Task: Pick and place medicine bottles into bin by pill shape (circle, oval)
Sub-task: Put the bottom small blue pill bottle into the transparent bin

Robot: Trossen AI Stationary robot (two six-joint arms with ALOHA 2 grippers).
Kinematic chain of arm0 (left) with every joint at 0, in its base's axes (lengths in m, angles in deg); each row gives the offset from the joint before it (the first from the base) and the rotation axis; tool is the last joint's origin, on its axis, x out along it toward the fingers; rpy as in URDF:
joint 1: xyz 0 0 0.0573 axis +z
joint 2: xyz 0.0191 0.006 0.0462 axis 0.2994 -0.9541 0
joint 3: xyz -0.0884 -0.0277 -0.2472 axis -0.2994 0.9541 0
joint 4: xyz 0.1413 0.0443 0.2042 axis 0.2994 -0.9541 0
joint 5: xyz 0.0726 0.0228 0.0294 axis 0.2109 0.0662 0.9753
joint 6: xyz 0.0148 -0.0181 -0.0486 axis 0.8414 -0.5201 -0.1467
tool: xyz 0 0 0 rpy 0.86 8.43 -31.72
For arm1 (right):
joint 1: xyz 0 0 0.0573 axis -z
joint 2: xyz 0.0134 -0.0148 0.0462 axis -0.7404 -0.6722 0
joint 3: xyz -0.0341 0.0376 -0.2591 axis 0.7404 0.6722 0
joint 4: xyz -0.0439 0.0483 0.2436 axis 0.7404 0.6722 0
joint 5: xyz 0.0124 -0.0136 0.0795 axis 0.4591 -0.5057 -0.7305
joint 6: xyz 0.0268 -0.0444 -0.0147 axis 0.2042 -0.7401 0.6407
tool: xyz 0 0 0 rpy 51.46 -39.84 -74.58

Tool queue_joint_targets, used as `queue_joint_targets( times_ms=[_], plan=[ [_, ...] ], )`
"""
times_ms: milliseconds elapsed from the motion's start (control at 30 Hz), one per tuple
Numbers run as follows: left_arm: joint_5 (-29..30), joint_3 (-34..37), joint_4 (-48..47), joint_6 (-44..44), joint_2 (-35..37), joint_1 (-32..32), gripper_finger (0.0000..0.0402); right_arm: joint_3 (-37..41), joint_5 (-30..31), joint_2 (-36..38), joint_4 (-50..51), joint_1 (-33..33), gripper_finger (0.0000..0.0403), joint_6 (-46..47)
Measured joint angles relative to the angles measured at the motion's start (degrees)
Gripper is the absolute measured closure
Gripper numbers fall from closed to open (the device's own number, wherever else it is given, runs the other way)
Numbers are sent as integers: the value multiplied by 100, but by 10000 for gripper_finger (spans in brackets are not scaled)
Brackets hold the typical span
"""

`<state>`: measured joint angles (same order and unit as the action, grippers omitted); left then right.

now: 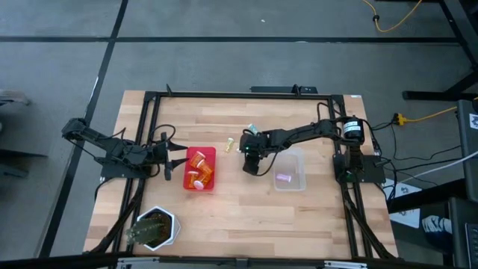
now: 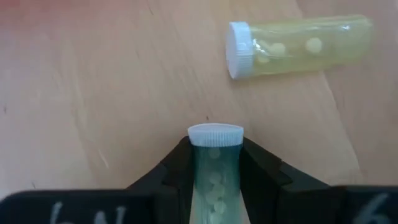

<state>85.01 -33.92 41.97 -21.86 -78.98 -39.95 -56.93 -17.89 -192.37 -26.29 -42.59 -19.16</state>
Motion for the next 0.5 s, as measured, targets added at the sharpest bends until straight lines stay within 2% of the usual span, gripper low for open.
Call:
queue_joint_targets(
  times_ms=[167,400,500],
  plan=[
    [0,0,0,0,1,0,190,-200,354,260,235,-185,296,73],
    [-2,0,-2,0,0,0,190,-523,358,804,595,-629,300,217],
    [-2,0,-1,-3,0,0,190,-659,613,1070,931,-876,299,313]
  ],
)
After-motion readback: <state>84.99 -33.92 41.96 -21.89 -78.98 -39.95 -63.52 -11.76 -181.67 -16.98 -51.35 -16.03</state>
